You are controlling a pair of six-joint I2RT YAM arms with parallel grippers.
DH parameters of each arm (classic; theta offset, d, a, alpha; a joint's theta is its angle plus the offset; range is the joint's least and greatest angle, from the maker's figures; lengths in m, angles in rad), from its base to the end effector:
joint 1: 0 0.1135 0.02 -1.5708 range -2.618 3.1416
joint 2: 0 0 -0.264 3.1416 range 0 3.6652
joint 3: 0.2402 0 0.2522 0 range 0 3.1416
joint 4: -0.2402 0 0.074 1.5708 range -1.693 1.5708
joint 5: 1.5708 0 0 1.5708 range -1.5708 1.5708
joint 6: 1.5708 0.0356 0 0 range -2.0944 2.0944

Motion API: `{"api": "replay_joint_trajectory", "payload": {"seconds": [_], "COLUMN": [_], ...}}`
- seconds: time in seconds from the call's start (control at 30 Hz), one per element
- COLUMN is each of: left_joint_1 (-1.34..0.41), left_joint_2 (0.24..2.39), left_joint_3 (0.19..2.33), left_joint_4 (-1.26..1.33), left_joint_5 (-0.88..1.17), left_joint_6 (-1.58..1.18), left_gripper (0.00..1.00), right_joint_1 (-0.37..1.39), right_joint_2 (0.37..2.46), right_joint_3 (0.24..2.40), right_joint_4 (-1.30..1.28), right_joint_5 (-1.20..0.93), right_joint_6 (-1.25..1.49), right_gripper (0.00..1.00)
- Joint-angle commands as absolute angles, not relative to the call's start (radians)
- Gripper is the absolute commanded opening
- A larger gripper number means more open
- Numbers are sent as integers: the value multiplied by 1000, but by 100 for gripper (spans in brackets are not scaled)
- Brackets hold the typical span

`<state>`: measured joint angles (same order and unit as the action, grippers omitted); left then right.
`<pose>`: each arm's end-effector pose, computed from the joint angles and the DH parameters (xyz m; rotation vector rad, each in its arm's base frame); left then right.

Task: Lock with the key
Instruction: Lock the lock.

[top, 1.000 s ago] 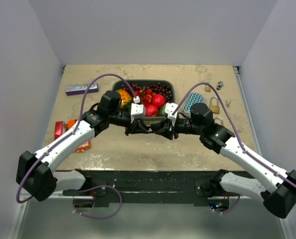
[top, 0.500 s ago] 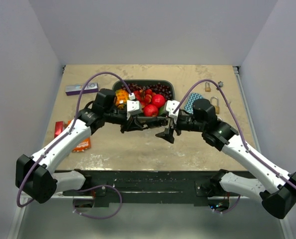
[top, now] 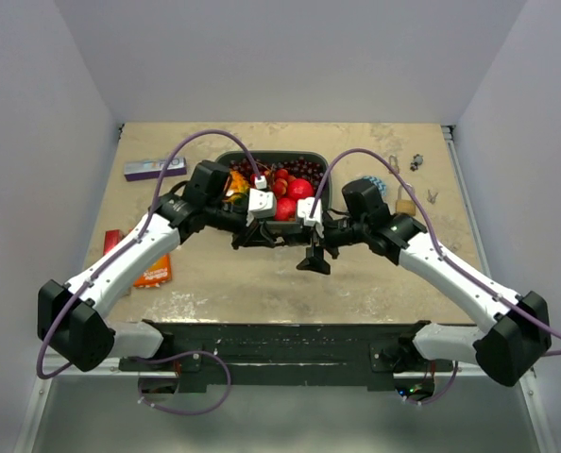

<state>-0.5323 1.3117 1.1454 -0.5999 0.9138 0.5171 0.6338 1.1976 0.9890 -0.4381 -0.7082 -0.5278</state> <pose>0.2208 -0.1628 0.3209 1.4600 1.6284 -1.0593 0.1929 0.1705 0.3064 -1.4916 1.5604 0.8397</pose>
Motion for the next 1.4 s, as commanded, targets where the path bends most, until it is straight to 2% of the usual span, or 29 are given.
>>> {"api": "replay_joint_trajectory", "payload": {"seconds": [0.0,0.27,0.4,0.47,0.57,0.7,0.8,0.97,1.23,1.33,1.37], "left_joint_1": [-545,-561,-563,-565,-565,-565,-563,-563,-568,-568,-566], "left_joint_2": [1304,1312,1318,1321,1319,1312,1307,1318,1328,1330,1330], "left_joint_3": [1218,1215,1215,1216,1216,1210,1203,1215,1230,1236,1238], "left_joint_4": [-554,-531,-517,-515,-535,-566,-574,-558,-500,-486,-485], "left_joint_5": [1011,1017,1017,1022,1028,1028,1028,1038,1046,1045,1043], "left_joint_6": [535,509,497,494,502,514,523,506,442,419,416], "left_gripper": [0,0,0,0,0,0,0,0,0,0,0], "right_joint_1": [634,632,632,632,627,591,568,571,621,624,626], "right_joint_2": [1224,1210,1206,1206,1187,1138,1126,1127,1161,1173,1178], "right_joint_3": [1054,1031,1020,1022,1025,1003,1003,1002,1009,1009,1011], "right_joint_4": [-453,-315,-272,-270,-276,-273,-313,-345,-383,-396,-403], "right_joint_5": [-782,-831,-839,-835,-810,-801,-824,-847,-853,-854,-854], "right_joint_6": [-594,-522,-495,-492,-483,-486,-520,-572,-638,-658,-666], "right_gripper": [83,61,54,55,73,71,65,67,60,56,52]}}
